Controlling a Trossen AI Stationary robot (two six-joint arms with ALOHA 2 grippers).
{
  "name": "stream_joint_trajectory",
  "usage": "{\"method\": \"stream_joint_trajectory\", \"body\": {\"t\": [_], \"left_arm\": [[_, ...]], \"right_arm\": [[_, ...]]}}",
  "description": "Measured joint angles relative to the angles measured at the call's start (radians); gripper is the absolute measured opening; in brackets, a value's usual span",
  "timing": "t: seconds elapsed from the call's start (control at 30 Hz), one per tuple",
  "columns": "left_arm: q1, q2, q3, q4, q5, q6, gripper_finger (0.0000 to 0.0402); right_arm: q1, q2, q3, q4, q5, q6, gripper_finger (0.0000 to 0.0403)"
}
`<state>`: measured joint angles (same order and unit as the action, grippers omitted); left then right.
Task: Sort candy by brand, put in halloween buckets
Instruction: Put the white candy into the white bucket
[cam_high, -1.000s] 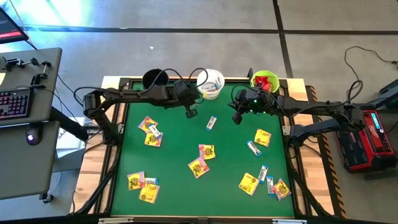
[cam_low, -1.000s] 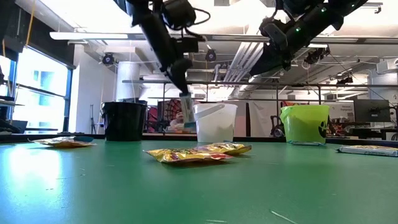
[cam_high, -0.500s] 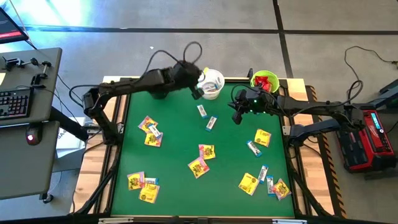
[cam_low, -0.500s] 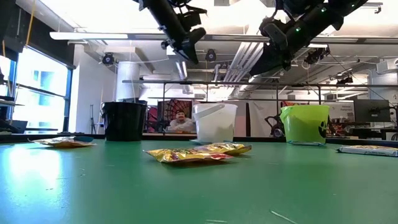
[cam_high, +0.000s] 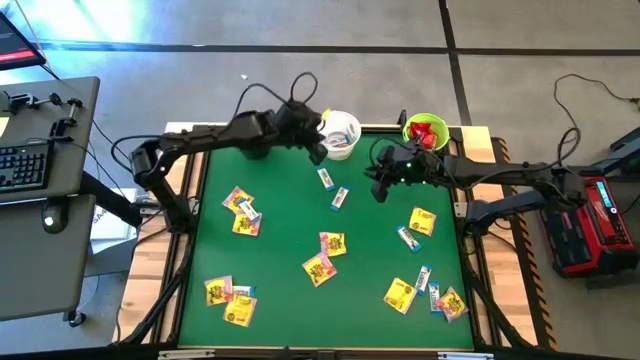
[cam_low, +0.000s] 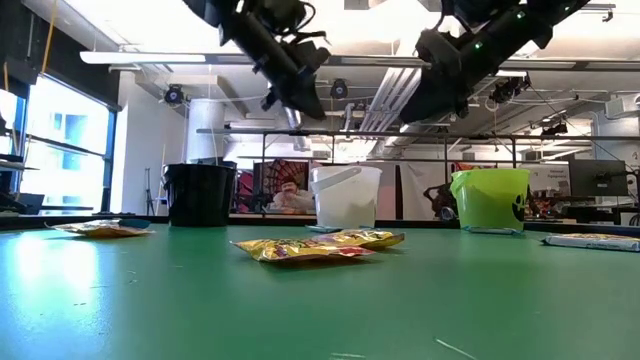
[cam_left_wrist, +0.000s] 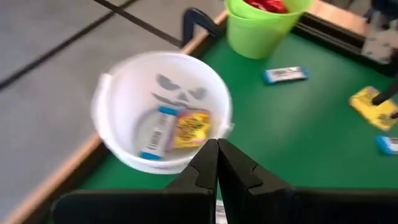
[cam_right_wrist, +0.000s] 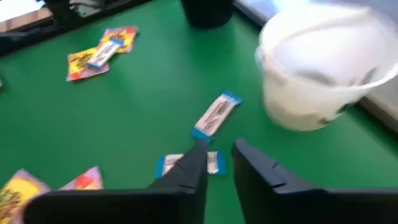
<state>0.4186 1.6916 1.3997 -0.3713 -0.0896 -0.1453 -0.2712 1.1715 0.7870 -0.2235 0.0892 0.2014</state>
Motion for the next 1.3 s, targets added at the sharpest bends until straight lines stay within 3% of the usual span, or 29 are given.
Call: {"method": "stream_joint_trajectory", "body": {"t": [0.27, 0.53, 0.8, 1.07, 1.3], "left_arm": [[-0.059, -0.137, -0.320, 0.362, 0.007, -0.132, 0.0000], [-0.067, -0.339, -0.499, 0.448, 0.003, -0.111, 0.0000], [-0.028, -0.504, -0.563, 0.437, 0.015, -0.062, 0.0000], [0.030, -0.585, -0.564, 0.391, 0.094, -0.043, 0.0000], [0.054, -0.607, -0.564, 0.377, 0.161, -0.026, 0.0000]], "right_arm": [[0.064, 0.162, 0.000, 0.071, 0.016, 0.145, 0.0191], [0.118, 0.405, 0.115, 0.250, 0.175, 0.213, 0.0272], [0.116, 0.717, 0.392, 0.162, 0.360, 0.275, 0.0284], [0.067, 0.923, 0.592, -0.038, 0.309, 0.380, 0.0284], [0.053, 0.987, 0.637, -0.089, 0.233, 0.458, 0.0283]]}}
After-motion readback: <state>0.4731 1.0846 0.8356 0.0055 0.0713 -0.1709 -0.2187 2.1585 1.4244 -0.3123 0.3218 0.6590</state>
